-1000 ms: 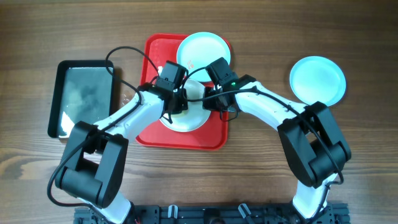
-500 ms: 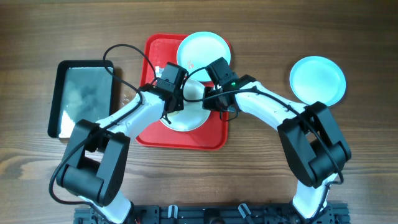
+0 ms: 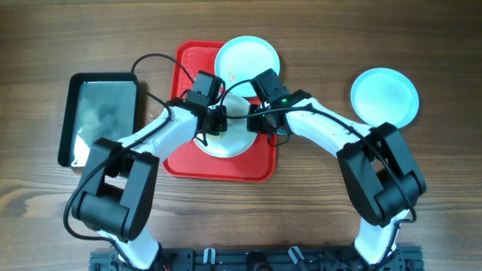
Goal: Clean dirty plates on tray and stack at the side
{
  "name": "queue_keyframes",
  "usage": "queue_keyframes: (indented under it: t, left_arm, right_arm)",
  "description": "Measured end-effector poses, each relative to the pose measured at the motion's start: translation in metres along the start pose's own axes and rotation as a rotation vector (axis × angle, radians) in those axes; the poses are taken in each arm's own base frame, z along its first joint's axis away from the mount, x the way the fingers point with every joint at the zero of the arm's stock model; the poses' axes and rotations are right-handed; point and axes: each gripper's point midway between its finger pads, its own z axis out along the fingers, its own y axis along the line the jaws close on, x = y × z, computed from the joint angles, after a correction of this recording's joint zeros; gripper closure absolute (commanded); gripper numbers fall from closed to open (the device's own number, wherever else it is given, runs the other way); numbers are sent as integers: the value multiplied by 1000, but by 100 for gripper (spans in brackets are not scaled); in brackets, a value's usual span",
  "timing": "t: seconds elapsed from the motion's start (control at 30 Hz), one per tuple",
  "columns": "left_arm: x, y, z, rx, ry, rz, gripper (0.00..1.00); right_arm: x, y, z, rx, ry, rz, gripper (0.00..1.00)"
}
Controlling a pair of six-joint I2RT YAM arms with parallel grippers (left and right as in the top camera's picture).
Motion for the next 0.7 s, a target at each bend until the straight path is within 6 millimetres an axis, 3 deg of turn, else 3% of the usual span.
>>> queue_keyframes:
  t: [0.3,0.7]
  left_arm:
    - [24,-18,-3,118,117,63,96]
    - [38,-9,-9,27,170,78,96]
  right_arm:
    - [0,0,0,0,0,-5,96]
    - [3,4,1,-13,12,-14,96]
